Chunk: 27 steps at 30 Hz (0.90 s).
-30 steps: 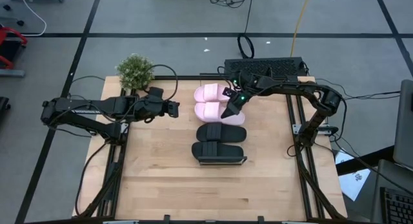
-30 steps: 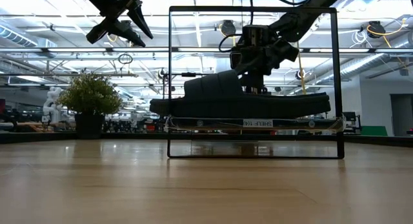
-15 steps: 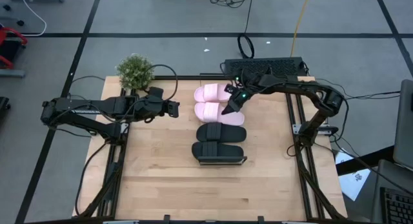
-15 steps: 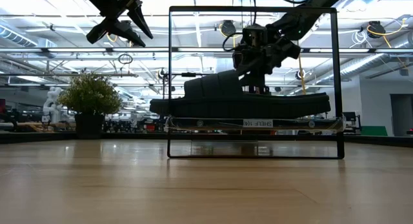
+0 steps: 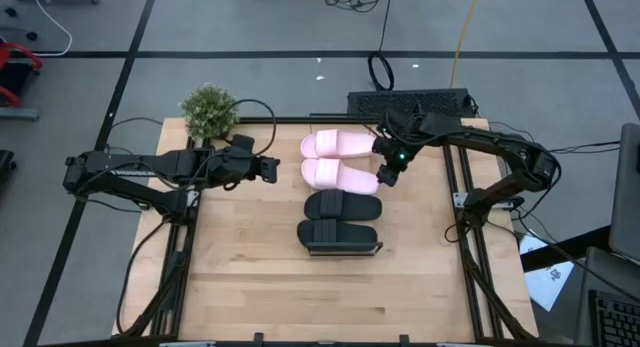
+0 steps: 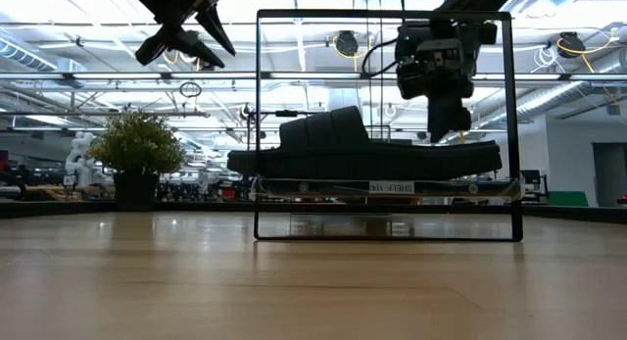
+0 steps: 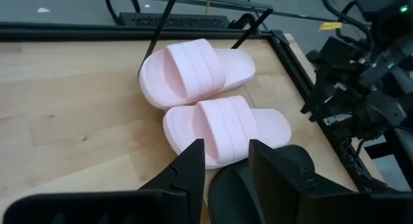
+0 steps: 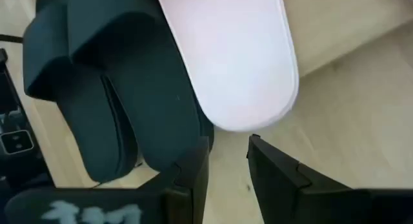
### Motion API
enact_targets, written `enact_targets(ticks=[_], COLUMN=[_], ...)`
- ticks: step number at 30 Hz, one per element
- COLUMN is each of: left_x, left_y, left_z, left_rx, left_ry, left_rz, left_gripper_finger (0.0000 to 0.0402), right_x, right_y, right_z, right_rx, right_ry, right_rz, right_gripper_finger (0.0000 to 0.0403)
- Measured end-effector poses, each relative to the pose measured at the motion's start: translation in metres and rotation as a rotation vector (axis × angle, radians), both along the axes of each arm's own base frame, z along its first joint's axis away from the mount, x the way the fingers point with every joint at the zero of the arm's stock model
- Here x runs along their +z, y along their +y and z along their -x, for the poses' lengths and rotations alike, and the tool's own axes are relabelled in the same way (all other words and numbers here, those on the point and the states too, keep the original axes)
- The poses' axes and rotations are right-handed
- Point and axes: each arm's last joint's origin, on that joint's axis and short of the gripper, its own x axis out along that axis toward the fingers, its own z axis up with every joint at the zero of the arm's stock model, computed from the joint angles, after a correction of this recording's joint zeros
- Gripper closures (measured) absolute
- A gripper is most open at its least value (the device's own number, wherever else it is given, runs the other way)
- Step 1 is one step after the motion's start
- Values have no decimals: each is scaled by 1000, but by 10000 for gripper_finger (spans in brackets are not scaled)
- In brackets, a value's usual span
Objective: Pick and place slides into the shelf
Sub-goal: Put the pink slipper on the shelf
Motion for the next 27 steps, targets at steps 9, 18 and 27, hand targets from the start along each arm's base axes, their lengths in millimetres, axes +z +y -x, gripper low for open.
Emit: enact_targets(ticks=[9, 18, 27], left_x=[1, 1, 1], left_y=[0, 0, 0], left_z=[-1, -1, -1], left_rx=[-11, -9, -10], left_ry=[-15, -17, -16], left_rz=[-1, 3, 2], left_gripper_finger=[286, 286, 286], right_x=[-26, -37, -36], right_y=[7, 5, 4], right_z=[3, 4, 2], right_rx=[-15, -49, -53], right_ry=[46, 15, -3], right_rz=[20, 11, 27], right_gripper_finger=[303, 303, 303])
